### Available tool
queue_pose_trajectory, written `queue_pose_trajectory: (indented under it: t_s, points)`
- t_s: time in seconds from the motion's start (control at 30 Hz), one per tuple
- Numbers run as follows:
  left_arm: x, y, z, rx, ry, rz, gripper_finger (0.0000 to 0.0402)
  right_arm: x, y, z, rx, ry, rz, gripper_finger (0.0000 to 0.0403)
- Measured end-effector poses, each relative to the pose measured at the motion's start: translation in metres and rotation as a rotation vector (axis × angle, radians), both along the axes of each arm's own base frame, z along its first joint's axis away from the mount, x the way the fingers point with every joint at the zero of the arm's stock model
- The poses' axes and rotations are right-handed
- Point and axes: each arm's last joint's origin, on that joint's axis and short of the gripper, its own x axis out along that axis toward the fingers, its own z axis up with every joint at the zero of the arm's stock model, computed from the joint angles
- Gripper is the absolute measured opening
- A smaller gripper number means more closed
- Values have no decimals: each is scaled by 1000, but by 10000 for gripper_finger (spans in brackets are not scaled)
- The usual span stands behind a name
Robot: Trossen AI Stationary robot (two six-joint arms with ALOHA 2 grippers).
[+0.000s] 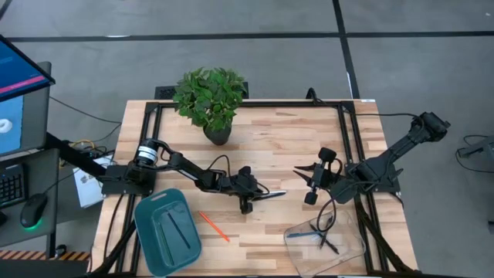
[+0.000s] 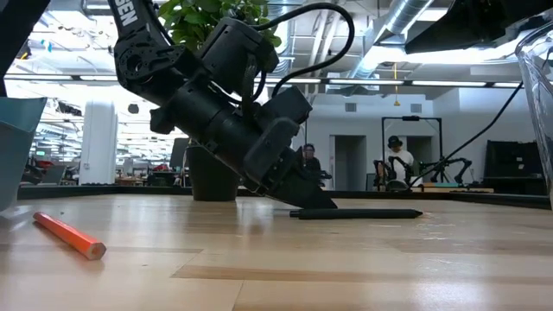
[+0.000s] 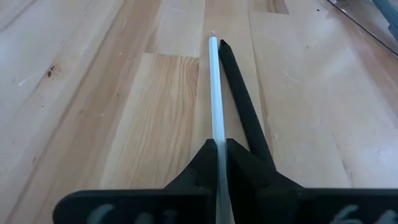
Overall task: Sort pens & pencils
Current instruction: Put the white pencil into the blue bin
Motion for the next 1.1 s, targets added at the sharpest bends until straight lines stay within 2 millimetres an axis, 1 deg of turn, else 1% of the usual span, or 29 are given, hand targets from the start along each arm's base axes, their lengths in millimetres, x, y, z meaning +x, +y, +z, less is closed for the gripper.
queue_pose_trajectory:
  t_s: [0.33,0.4,0.57,0.77,1.1]
  points:
    - [0,1,1,23,-8,24,1,0,0,0,-7,3,2,75]
    - [0,1,3,27,-11,28,1,0,0,0,-7,3,3,75]
    - [-2,3,16,57,-16,27,3,0,0,0,-8,4,3,75]
    - [-6,4,27,100,16,48,4,0,0,0,-8,4,3,75]
    - [-7,5,28,100,29,63,2,0,0,0,-8,4,3,75]
